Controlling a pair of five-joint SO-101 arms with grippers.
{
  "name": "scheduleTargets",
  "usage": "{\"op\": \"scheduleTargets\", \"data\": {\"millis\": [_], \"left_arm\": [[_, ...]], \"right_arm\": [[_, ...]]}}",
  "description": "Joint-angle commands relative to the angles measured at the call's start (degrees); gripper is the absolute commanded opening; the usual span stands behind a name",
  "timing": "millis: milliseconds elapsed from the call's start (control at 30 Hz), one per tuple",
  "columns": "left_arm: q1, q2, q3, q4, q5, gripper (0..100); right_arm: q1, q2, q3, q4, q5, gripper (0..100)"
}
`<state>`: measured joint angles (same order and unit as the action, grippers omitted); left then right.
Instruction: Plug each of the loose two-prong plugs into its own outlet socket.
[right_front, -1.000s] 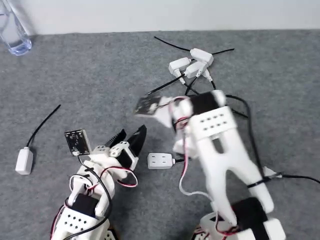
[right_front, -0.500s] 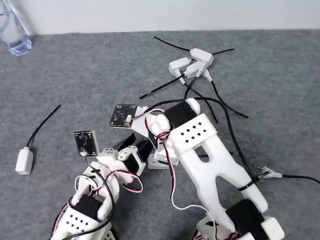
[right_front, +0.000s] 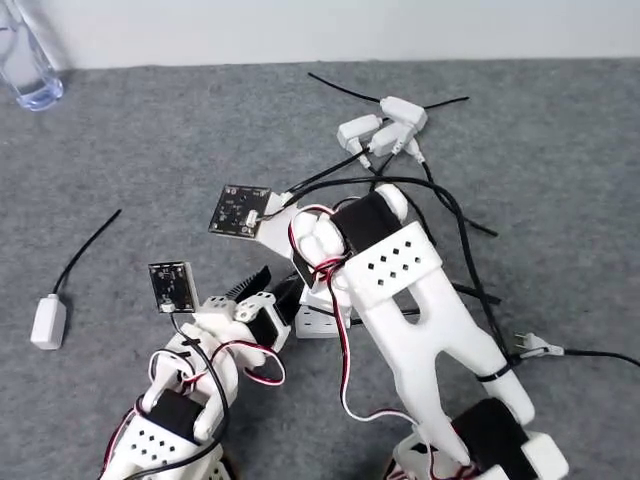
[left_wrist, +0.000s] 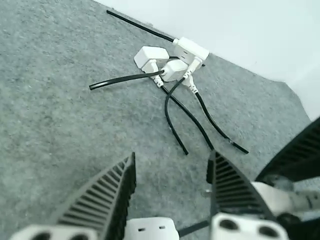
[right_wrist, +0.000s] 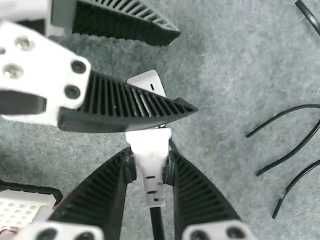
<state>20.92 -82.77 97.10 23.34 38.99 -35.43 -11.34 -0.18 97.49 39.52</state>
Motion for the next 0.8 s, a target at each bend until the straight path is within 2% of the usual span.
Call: {"op": "scheduleTargets", "data": {"millis": [0, 433, 767], "left_arm": [[0.6, 0.0, -0.3, 0.3, -0.7, 23], [0.4, 0.0, -0.3, 0.3, -0.7, 23], [0.4, 0.0, -0.3, 0.3, -0.7, 23]], "right_arm": [[-0.6, -2.4, -4.2, 0.1, -0.7, 0.9], [-0.6, -2.5, -11.6, 1.8, -4.4, 0.9], [-0.6, -2.4, -11.8, 1.8, -4.7, 0.9]]}}
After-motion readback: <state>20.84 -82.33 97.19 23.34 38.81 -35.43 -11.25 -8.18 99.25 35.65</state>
